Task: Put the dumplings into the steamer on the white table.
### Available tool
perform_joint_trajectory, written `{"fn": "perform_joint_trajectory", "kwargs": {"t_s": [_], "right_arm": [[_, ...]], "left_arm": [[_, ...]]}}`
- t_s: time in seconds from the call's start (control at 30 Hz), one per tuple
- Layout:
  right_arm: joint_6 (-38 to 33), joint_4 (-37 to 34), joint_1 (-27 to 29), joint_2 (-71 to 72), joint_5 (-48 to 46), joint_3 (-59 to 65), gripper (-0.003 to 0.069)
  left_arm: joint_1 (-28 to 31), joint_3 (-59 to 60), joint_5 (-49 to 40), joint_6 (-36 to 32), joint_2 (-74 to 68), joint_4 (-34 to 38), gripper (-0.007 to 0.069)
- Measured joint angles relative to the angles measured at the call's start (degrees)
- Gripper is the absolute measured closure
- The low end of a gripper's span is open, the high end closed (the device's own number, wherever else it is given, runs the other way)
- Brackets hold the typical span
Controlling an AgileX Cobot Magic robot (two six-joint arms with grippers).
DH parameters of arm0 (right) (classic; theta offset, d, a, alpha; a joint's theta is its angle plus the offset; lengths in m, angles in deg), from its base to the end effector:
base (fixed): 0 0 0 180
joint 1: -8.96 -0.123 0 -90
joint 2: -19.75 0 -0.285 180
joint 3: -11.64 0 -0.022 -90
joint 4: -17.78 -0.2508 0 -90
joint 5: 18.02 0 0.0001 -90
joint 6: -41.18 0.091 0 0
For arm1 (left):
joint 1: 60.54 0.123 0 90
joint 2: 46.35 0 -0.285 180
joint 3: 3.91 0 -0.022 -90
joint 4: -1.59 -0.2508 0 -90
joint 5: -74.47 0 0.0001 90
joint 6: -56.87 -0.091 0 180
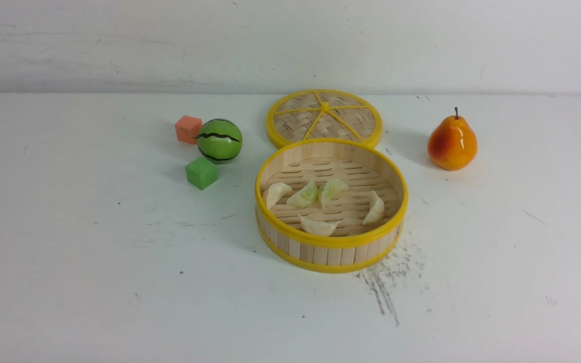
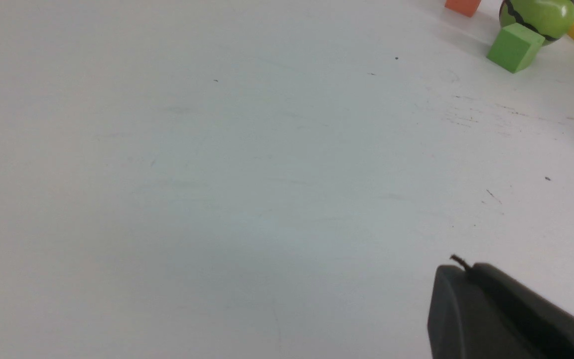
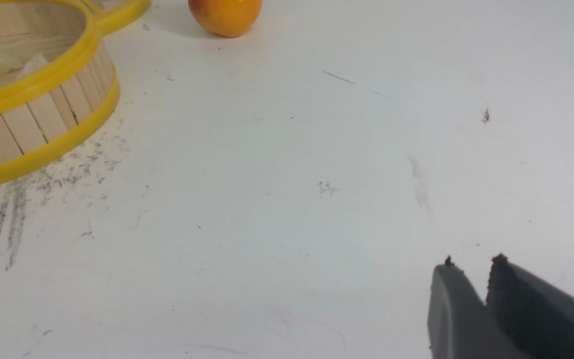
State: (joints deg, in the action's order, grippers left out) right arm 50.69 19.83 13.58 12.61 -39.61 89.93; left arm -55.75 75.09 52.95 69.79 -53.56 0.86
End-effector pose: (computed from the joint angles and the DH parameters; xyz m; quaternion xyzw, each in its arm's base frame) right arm 0.0522 -0.0054 0.1736 0.0895 0.7989 0.0102 0.5947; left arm 0.0525 0.0048 0.1695 -0.1210 0.7985 -0.0364 0.5886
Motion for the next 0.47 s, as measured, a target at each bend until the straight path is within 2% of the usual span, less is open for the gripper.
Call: {"fn": "perform_joint_trajectory", "kwargs": {"t_s": [0.47], "right_arm": [[0.0, 0.0, 0.0, 0.0, 0.0, 0.0, 0.0536]], "left_arm": [[0.0, 0.0, 0.0, 0.0, 0.0, 0.0, 0.0624]]}}
